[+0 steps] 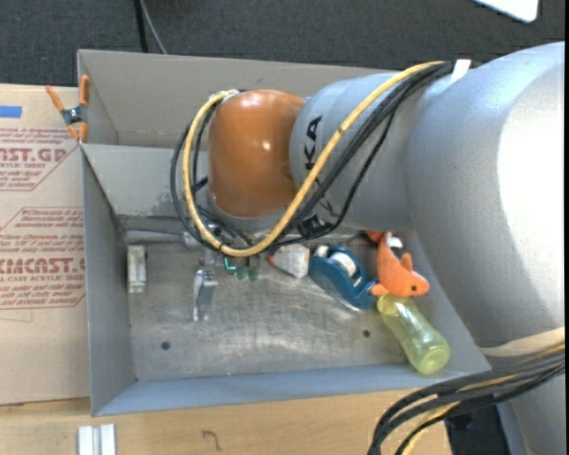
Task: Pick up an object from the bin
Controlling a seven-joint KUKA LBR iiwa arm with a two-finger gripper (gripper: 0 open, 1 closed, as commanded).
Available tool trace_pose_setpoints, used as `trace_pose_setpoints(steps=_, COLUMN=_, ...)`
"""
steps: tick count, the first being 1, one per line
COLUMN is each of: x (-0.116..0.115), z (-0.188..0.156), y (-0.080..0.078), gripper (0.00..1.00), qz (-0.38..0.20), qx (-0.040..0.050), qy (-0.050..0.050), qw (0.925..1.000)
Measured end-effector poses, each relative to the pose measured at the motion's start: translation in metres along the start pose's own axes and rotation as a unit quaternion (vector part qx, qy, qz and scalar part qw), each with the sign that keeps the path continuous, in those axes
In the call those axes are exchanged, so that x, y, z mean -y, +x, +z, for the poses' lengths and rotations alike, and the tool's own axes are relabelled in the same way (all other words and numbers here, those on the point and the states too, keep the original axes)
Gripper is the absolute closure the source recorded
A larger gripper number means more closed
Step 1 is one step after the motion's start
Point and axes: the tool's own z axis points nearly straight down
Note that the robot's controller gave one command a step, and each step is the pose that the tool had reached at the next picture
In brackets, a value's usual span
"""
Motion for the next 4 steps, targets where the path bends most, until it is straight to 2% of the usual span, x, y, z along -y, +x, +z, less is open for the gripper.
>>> trace_pose_setpoints(steps=1, x=0.001, z=-0.005, y=-0.002, gripper=0.0, qz=0.001, qx=0.0036, qy=-0.001, qw=1.0)
trace_pose_setpoints(steps=2, x=0.035, z=0.037, y=-0.016, gripper=0.0, qz=-0.02, qx=0.0079, qy=-0.002, qw=0.9998)
trace_pose_setpoints(steps=3, x=0.069, z=0.064, y=-0.027, gripper=1.0, qz=-0.017, qx=0.0066, qy=-0.002, qw=0.9998)
trace_pose_setpoints(steps=4, x=0.069, z=0.064, y=-0.027, gripper=1.0, qz=-0.017, qx=0.0066, qy=-0.002, qw=0.9998)
